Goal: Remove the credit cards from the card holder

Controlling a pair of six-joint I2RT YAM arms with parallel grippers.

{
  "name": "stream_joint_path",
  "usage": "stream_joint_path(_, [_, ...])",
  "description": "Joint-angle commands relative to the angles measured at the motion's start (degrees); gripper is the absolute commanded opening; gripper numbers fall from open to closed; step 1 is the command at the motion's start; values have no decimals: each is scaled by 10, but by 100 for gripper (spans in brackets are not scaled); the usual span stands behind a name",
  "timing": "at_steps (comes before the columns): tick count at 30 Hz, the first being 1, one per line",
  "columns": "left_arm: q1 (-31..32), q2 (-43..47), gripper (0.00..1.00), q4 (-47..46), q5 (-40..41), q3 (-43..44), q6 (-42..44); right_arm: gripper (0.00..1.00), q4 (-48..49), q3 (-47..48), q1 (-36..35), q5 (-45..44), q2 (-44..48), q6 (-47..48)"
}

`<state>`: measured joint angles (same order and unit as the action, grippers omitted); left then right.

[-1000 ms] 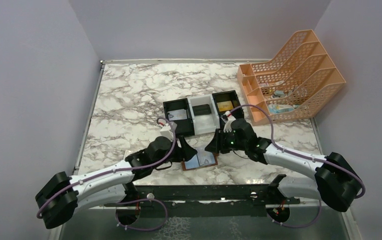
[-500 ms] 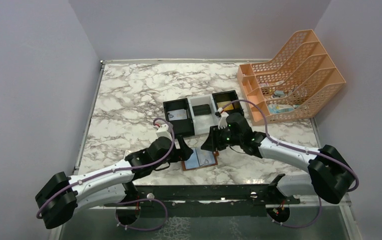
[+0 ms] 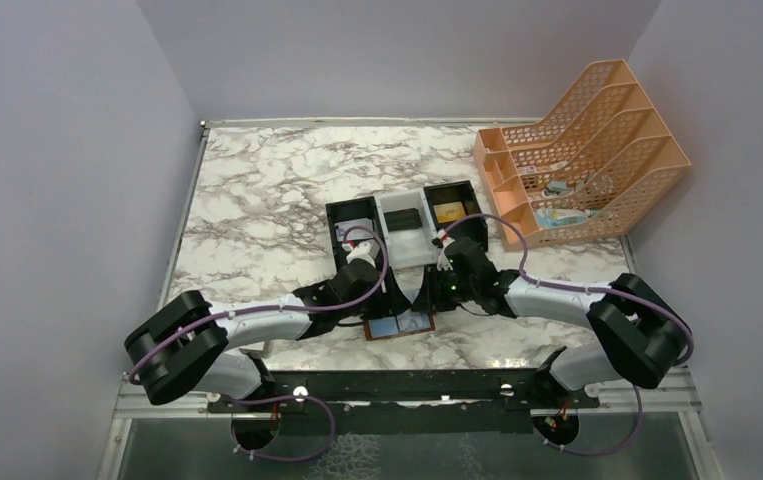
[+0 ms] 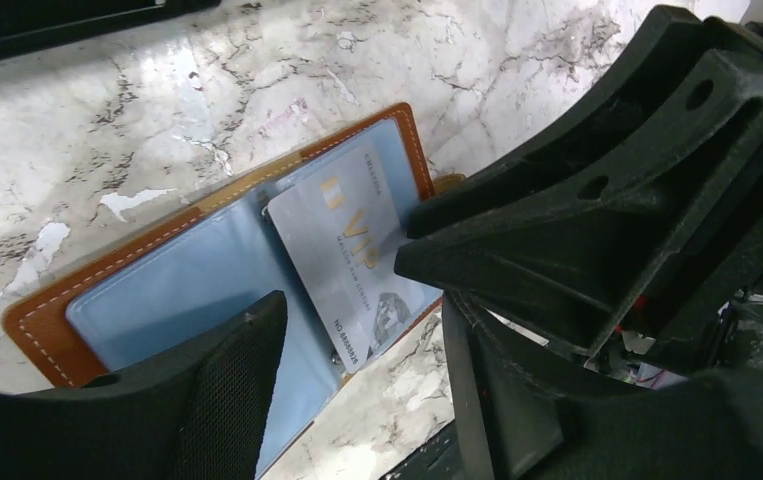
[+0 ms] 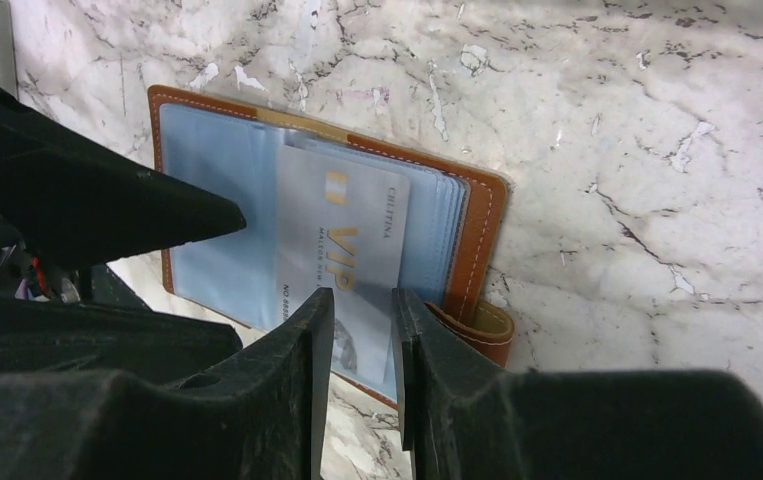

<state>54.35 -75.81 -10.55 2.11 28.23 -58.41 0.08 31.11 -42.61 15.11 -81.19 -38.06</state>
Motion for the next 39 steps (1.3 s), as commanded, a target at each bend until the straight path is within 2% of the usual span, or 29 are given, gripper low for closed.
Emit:
stream_joint_path(1, [1,-6,58,-36,-37,2,2,29,-6,-11,4,-49,-13,4])
stream_joint_path(7, [1,-12,48,-57,-39,-17,-20,28,1,-22,3,-55,-11,-6])
stream_joint_path(20, [1,-50,43,-102,-40,-41,-61,28,15,-50,3,-65,11,-21])
stream_joint_path(33, [1,-40,28,-170,-5,-76,-124,28,40,-81,3,-88,25,-55])
stream_joint_path(39, [1,-37,26,-207,-10,-91,-129,28,44,-84,3,-85,23,-58])
